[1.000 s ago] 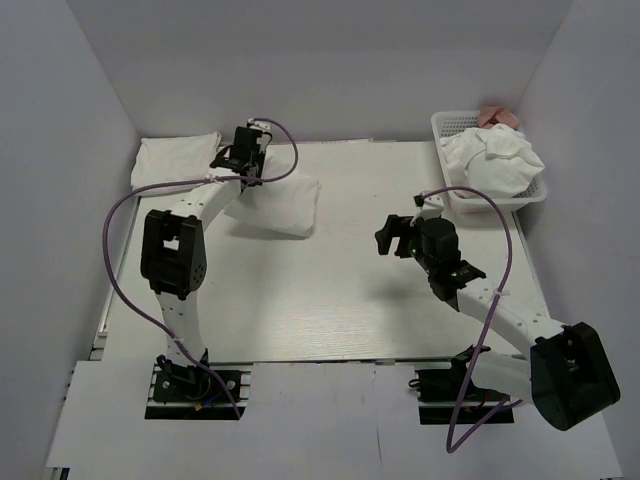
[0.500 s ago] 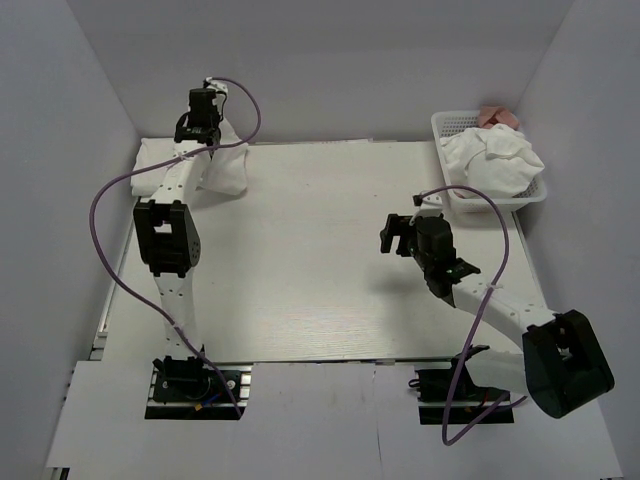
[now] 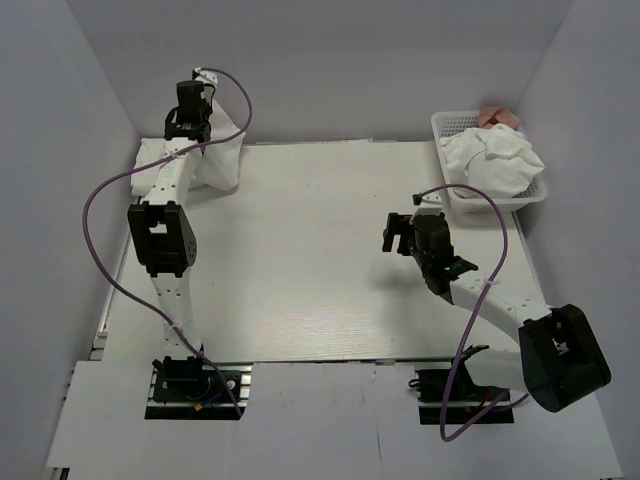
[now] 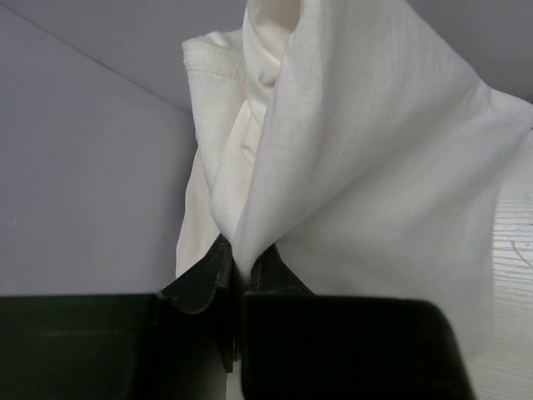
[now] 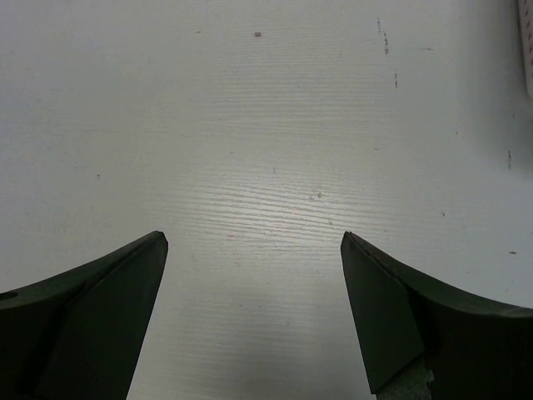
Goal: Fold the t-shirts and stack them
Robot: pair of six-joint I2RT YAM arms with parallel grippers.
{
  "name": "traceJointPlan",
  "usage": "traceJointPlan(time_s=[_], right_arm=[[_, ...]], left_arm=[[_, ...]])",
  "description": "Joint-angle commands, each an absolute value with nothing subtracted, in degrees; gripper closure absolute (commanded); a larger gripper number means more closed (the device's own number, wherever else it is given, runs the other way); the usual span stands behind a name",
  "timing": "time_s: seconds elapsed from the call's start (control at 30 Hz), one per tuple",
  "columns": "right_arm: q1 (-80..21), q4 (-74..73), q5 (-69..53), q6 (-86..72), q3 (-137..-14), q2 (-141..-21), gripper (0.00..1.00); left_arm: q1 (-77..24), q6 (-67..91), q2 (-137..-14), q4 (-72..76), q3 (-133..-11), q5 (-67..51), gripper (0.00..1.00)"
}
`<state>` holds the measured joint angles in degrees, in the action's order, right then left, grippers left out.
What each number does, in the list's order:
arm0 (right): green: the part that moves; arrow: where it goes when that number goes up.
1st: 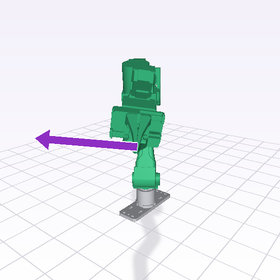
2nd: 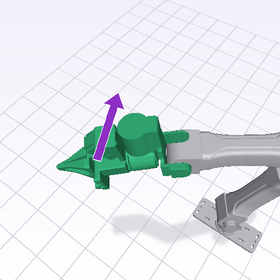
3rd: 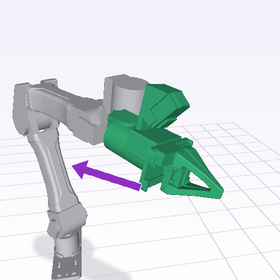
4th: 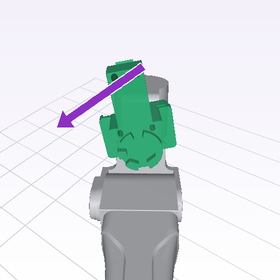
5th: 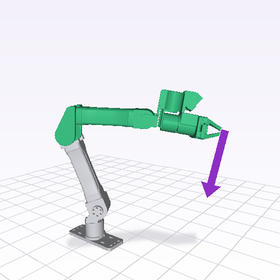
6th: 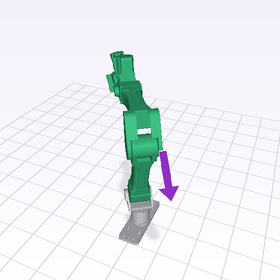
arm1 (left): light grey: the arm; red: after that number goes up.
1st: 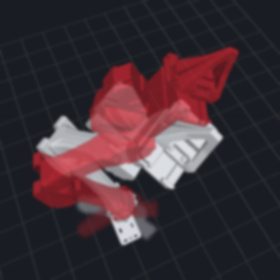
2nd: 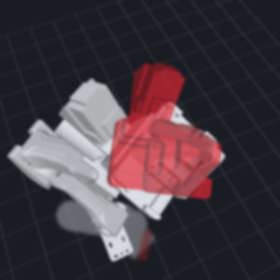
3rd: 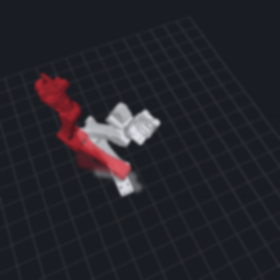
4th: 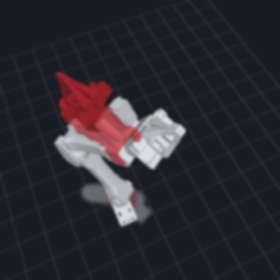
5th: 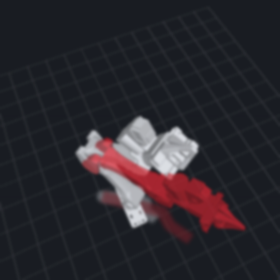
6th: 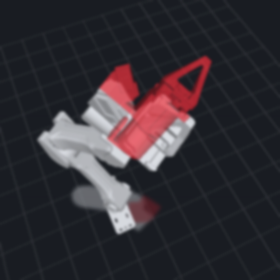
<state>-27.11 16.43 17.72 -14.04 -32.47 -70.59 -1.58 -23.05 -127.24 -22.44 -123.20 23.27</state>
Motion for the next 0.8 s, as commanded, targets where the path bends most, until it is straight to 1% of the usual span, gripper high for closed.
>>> traceJointPlan(time_s=[0.0,0.2,0.37,0.47,0.57,0.77], right_arm=[[-27.16,18.28,18.37,-13.45,-33.93,-69.09,0.10],[-27.07,21.18,17.32,-13.80,-30.59,-65.22,0.10],[-27.33,20.30,17.31,-13.97,-30.33,-63.90,0.10],[-27.07,20.30,17.84,-13.97,-30.41,-63.72,0.10],[-27.16,19.95,19.07,-13.45,-31.03,-64.33,0.10],[-27.16,18.11,19.78,-13.19,-34.18,-68.90,0.10]], left_arm=[[-1.58,-21.45,-116.91,-20.82,-125.95,20.76,1.00],[-1.58,-20.92,-114.87,-21.36,-123.32,20.74,1.00],[-0.53,-20.92,-113.99,-19.42,-121.99,21.62,1.00],[-0.01,-20.92,-116.10,-19.42,-121.99,21.09,1.00],[1.14,-19.78,-119.52,-20.56,-124.54,20.57,1.00],[3.77,-18.20,-125.76,-20.04,-128.66,20.57,1.00]])
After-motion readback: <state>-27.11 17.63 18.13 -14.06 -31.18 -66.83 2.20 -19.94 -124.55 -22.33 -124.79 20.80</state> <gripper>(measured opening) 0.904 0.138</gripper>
